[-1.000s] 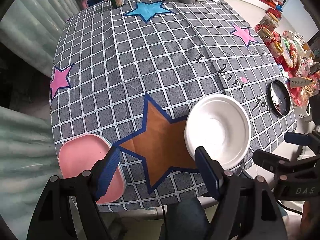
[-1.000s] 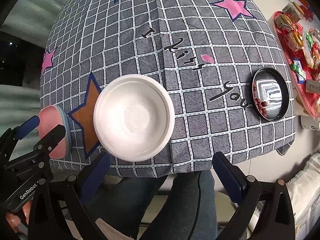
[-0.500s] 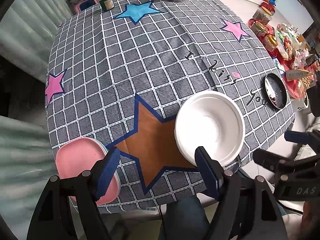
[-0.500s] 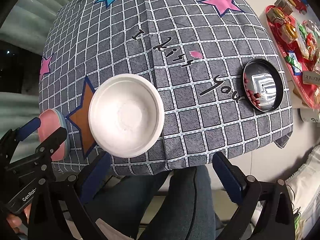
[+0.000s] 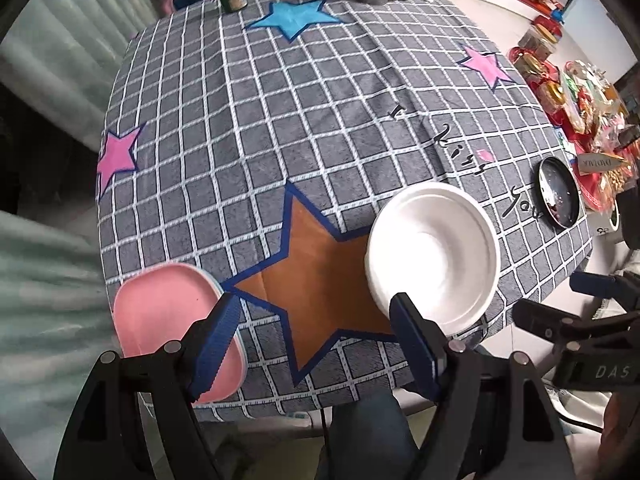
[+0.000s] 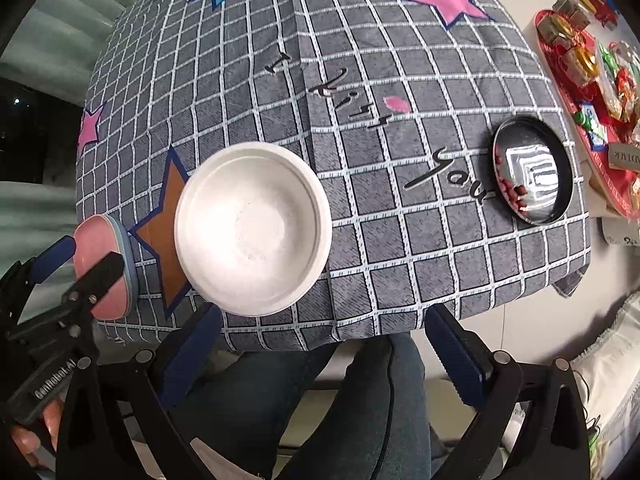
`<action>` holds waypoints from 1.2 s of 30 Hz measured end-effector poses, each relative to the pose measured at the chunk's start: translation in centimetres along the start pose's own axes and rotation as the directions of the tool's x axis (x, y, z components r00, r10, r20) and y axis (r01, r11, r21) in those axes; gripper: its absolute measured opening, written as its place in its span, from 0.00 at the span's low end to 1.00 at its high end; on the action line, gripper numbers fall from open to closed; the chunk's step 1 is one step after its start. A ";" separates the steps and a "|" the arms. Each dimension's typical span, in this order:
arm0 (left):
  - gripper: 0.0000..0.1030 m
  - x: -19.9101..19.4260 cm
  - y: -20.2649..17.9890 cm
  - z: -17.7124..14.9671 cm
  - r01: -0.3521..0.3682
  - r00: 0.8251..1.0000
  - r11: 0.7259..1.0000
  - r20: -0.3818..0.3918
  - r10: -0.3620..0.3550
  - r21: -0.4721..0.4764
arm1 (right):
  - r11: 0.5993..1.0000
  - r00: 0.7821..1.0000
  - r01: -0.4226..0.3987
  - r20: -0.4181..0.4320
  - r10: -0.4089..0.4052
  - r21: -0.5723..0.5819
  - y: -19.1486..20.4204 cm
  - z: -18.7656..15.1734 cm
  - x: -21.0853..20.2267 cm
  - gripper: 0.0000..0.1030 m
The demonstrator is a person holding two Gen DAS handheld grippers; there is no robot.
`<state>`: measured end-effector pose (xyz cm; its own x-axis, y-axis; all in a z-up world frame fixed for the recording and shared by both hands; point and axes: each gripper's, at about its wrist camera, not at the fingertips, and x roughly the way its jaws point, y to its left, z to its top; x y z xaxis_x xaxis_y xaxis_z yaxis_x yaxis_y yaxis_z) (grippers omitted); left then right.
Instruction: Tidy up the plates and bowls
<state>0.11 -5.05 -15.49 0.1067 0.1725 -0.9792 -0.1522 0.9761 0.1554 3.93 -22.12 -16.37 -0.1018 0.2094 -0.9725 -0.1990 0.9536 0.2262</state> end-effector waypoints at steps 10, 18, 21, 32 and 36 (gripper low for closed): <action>0.78 2.7 -0.9 -0.6 -0.005 0.995 1.000 -0.098 0.007 0.020 | 0.999 0.996 0.003 -0.087 0.002 0.047 -1.3 -0.1 2.8 0.99; 0.78 5.4 -1.5 0.8 0.017 0.987 0.996 -0.160 -0.031 -0.089 | 0.999 0.994 0.029 -0.109 -0.024 0.042 -3.5 2.0 4.4 0.99; 0.78 6.6 -1.6 1.6 0.003 0.987 0.994 -0.161 -0.020 -0.106 | 0.999 0.991 0.044 -0.129 -0.043 0.006 -3.6 3.5 5.5 0.99; 0.78 11.7 -1.5 3.1 -0.039 0.983 0.993 -0.183 0.017 -0.114 | 0.991 0.982 0.007 -0.185 -0.032 -0.136 -2.3 7.5 9.7 0.99; 0.76 13.2 -1.2 3.0 -0.018 0.977 0.990 -0.213 -0.013 -0.141 | 0.986 0.982 -0.001 -0.186 -0.030 -0.164 -1.3 8.3 10.3 0.84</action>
<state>4.68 -3.59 -28.19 -0.1035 0.1281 -0.9863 -0.2908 0.9444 0.1531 11.20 -19.40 -27.15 -0.2755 0.1363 -0.9516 -0.3565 0.9048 0.2329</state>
